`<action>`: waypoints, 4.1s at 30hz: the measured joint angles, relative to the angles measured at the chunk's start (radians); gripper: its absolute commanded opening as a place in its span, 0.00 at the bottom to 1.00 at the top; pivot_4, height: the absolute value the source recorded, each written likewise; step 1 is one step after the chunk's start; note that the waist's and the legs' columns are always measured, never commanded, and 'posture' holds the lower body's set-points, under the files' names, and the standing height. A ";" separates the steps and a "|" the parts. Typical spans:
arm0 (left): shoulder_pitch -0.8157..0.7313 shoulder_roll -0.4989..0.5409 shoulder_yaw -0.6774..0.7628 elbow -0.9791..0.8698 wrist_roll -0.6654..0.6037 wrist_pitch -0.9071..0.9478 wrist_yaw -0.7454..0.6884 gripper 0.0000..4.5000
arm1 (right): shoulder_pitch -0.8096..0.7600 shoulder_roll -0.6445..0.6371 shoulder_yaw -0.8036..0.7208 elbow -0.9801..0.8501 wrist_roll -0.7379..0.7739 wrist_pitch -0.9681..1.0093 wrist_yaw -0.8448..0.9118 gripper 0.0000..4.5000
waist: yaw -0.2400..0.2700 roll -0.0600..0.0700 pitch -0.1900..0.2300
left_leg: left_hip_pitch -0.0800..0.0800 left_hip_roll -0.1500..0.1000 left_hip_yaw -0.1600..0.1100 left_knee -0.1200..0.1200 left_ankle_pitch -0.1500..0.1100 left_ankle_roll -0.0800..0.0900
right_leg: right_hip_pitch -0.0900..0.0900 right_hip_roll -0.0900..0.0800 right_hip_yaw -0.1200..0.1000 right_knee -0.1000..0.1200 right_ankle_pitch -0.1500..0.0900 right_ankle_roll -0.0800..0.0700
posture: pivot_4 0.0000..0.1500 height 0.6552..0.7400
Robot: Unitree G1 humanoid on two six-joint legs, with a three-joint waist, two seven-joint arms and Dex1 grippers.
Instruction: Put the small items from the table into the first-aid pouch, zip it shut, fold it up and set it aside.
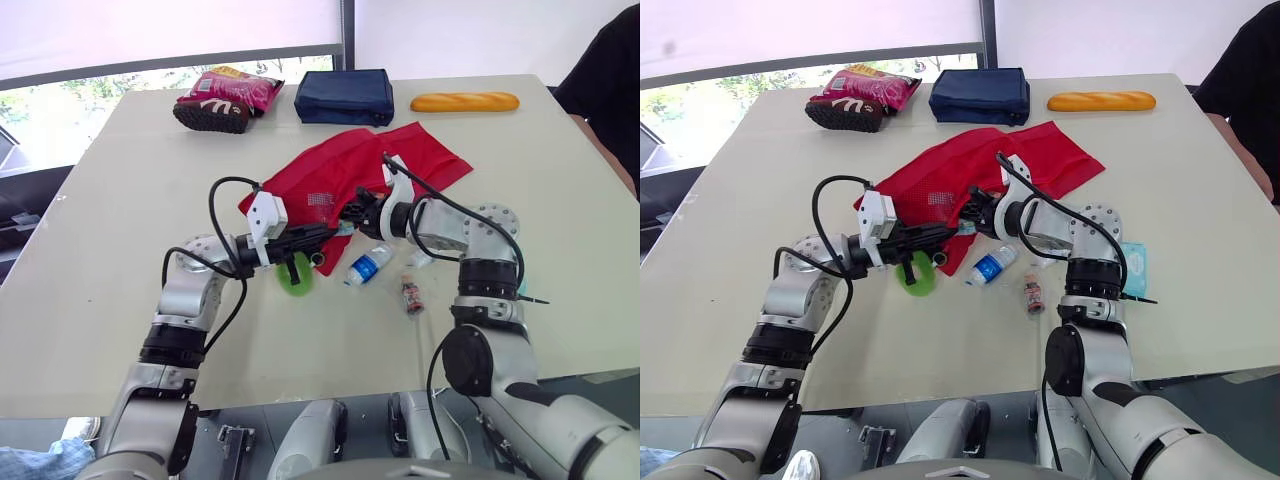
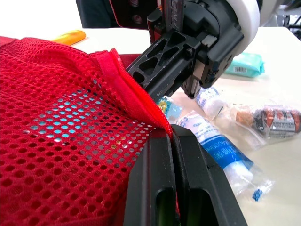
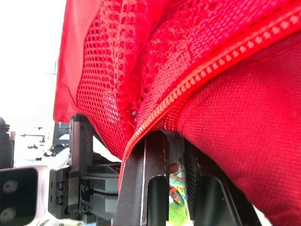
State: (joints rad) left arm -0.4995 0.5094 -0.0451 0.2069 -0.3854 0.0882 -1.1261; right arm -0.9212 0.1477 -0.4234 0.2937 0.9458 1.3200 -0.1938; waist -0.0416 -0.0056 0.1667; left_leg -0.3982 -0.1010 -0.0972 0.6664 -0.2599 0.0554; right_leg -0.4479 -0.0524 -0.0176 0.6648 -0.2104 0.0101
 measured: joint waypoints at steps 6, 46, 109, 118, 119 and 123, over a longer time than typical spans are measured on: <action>-0.018 -0.034 0.023 -0.001 -0.006 0.038 0.016 0.00 | 0.018 -0.002 0.103 0.019 0.002 -0.164 0.042 0.11 | -0.002 0.000 0.000 | 0.000 0.000 0.001 0.000 0.000 0.000 | 0.000 0.001 0.001 0.000 0.000 0.000 | 1.00 0.99; -0.015 0.007 0.084 0.054 0.026 0.071 -0.002 0.00 | 0.274 -0.225 0.416 -0.322 -0.153 -0.093 0.444 0.54 | 0.003 0.000 0.000 | 0.000 0.000 0.001 0.001 0.000 0.000 | 0.000 0.001 0.002 -0.001 0.001 0.001 | 1.00 0.99; 0.072 0.159 0.063 0.154 0.075 -0.111 -0.229 0.00 | 0.427 -0.448 0.710 -0.509 -0.852 -0.932 0.924 0.01 | 0.003 -0.001 0.000 | 0.001 0.001 0.001 0.001 0.000 0.000 | 0.000 0.002 0.002 -0.001 0.001 0.001 | 1.00 0.99; 0.060 0.319 0.067 0.346 0.115 -0.285 -0.379 0.00 | 0.704 -0.584 0.429 -0.685 -0.644 -0.916 0.958 0.12 | 0.014 -0.002 0.000 | 0.001 0.001 0.002 0.001 0.000 0.000 | 0.000 0.001 0.002 -0.002 0.001 0.002 | 1.00 0.99; 0.043 0.325 0.064 0.378 0.125 -0.309 -0.387 0.00 | 0.725 -0.599 0.401 -0.693 -0.623 -0.919 0.968 0.18 | 0.018 -0.001 0.000 | 0.001 0.001 0.002 0.001 0.000 0.000 | 0.000 0.001 0.002 -0.002 0.001 0.002 | 1.00 0.99; -0.038 0.378 0.044 0.567 0.190 -0.441 -0.404 0.00 | 0.851 -0.663 0.270 -0.743 -0.517 -0.937 1.018 0.61 | 0.028 -0.002 0.000 | 0.001 0.001 0.002 0.001 0.000 0.000 | 0.001 0.002 0.002 -0.002 0.001 0.002 | 1.00 0.99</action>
State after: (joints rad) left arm -0.5378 0.8877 -0.0013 0.7735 -0.1956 -0.3531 -1.5300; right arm -0.0704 -0.5151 -0.1539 -0.4496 0.4293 0.3834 0.8238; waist -0.0137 -0.0072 0.1664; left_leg -0.3974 -0.0996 -0.0952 0.6674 -0.2604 0.0556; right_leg -0.4472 -0.0507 -0.0157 0.6629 -0.2093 0.0117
